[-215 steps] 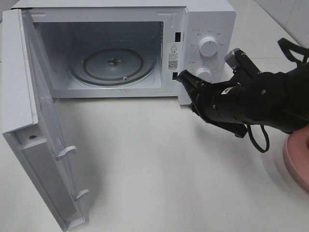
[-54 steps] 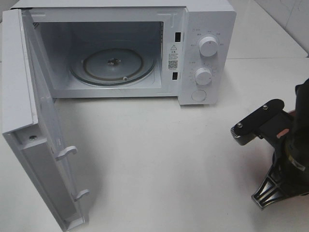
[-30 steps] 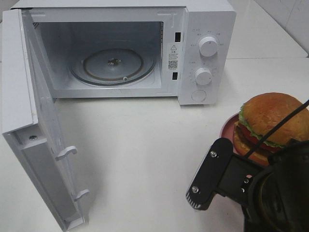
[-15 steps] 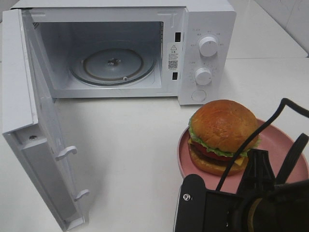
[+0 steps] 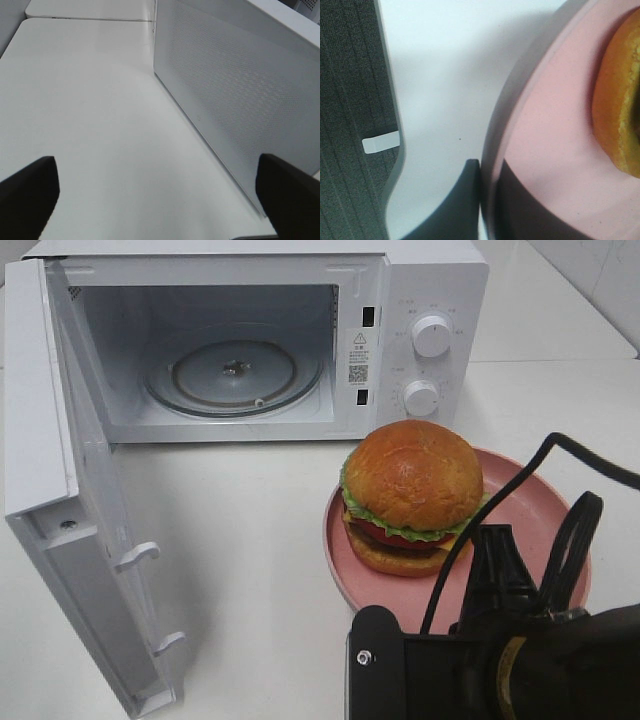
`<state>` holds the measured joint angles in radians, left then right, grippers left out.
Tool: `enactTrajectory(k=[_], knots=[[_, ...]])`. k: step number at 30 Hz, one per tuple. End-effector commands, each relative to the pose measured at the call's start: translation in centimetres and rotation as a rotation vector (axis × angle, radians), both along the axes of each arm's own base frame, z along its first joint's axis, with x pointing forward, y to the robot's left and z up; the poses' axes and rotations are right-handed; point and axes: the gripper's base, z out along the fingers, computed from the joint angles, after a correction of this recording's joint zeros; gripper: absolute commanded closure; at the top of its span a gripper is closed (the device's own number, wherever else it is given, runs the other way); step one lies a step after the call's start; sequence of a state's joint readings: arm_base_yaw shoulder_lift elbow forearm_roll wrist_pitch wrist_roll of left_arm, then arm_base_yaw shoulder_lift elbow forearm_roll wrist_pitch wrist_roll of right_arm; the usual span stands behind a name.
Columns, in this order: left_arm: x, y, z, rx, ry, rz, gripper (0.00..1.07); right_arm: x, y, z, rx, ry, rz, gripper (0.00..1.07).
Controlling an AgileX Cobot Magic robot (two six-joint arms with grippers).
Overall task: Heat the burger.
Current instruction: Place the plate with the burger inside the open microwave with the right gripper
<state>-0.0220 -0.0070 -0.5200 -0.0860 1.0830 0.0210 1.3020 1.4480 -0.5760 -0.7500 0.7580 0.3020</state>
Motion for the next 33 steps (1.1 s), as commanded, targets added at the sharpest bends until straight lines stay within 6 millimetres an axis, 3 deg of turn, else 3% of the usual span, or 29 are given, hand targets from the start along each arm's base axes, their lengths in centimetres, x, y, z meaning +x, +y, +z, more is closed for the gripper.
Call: enactTrajectory(k=[1, 11, 19, 33], knots=[[-0.1, -0.1, 0.0, -0.008, -0.024, -0.005, 0.07, 0.3, 0.4, 0.3, 0.008, -0.051, 0.084, 1.07], [-0.1, -0.1, 0.0, -0.008, -0.024, -0.005, 0.07, 1.0, 1.4, 0.3, 0.057, -0.031, 0.261, 1.07], [-0.1, -0.1, 0.0, -0.008, -0.024, -0.005, 0.07, 3.1, 0.8, 0.3, 0.028, -0.022, 0.365, 1.07], [-0.1, -0.1, 0.0, -0.008, -0.024, -0.005, 0.07, 7.9, 0.4, 2.6, 0.053, -0.01, 0.484, 1.07]])
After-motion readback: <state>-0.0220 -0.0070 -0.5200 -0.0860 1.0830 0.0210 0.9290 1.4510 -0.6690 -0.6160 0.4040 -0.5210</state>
